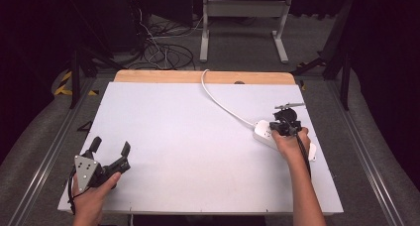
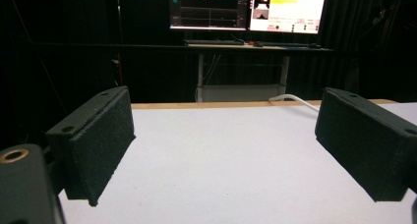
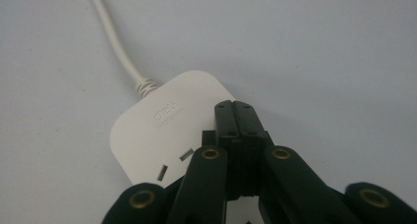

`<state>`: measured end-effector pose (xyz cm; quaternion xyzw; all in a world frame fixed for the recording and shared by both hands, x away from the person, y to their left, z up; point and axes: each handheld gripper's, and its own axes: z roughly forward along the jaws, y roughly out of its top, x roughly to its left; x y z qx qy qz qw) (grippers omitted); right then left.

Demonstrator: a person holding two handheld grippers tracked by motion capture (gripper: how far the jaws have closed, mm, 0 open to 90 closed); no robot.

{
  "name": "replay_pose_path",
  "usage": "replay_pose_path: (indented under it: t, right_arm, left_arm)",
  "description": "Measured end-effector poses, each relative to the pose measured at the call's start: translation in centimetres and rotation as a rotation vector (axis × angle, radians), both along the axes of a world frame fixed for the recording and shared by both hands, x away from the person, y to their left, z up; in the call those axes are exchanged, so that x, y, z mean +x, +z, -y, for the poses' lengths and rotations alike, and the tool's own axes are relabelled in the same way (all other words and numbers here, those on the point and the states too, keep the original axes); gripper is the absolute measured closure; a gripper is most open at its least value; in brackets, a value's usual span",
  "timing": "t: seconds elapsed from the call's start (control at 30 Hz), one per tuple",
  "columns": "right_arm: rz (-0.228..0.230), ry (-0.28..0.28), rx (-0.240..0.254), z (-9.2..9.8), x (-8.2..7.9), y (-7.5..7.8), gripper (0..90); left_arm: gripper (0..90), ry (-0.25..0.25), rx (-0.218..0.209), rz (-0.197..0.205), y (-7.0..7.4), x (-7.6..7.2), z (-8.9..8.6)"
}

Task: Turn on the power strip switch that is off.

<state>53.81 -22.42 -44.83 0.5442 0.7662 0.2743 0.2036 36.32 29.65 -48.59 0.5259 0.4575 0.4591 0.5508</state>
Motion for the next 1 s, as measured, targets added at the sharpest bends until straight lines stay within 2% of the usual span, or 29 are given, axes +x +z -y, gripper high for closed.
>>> replay_pose_path:
  t: [0.5, 0.57, 0.6, 0.63, 0.7, 0.77, 0.83, 1.0]
  right_arm:
    - [0.061, 0.023, 0.031, 0.5, -0.5, -0.4, 90.0]
    - [0.097, 0.028, 0.045, 0.7, -0.7, -0.4, 90.0]
    - [0.122, 0.032, 0.032, 0.7, -0.9, -0.6, 90.0]
    - [0.122, 0.032, 0.032, 0.7, -0.9, -0.6, 90.0]
    - [0.173, 0.045, 0.040, 1.1, -1.5, -1.1, 90.0]
    - [0.187, 0.045, 0.046, 1.2, -1.7, -1.2, 90.0]
    - [0.230, 0.051, 0.084, 1.9, -2.2, -1.2, 90.0]
    - [0.269, 0.058, 0.130, 2.9, -3.3, -1.0, 90.0]
  left_arm:
    - [8.4, -0.010, 0.004, -0.006, -0.1, 0.1, 0.5]
    - [8.4, -0.010, -0.001, -0.007, -0.1, 0.1, 0.5]
    - [8.4, -0.010, 0.002, -0.008, -0.2, 0.1, 0.4]
    - [8.5, -0.010, 0.002, -0.008, -0.2, 0.1, 0.4]
    - [8.5, -0.007, 0.002, -0.011, -0.2, 0.1, 0.4]
    - [8.5, -0.006, 0.001, -0.010, -0.2, 0.2, 0.4]
    - [8.5, -0.006, 0.002, -0.010, -0.2, 0.1, 0.4]
    - [8.5, -0.005, 0.006, -0.010, -0.2, 0.1, 0.4]
